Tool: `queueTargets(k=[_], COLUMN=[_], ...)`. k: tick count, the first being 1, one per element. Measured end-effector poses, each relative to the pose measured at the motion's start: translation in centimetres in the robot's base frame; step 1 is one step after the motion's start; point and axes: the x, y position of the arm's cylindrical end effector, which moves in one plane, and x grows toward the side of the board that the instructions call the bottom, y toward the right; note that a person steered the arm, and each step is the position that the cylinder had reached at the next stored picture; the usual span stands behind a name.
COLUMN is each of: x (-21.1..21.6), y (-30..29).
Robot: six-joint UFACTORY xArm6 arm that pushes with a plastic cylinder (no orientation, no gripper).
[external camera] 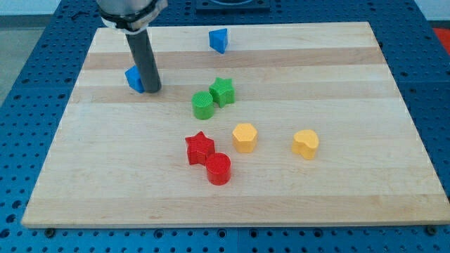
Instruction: Push the blue cube right a bit
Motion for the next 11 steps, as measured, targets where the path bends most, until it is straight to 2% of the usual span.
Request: queueTargets(k=[2,3,5,6,7,9,11], x=[0.0,0.4,5.5,3.2,3.1,2.4,-3.0], y=[-0.7,1.2,-5.1,-1.1,-0.7,-7.1,-2.2])
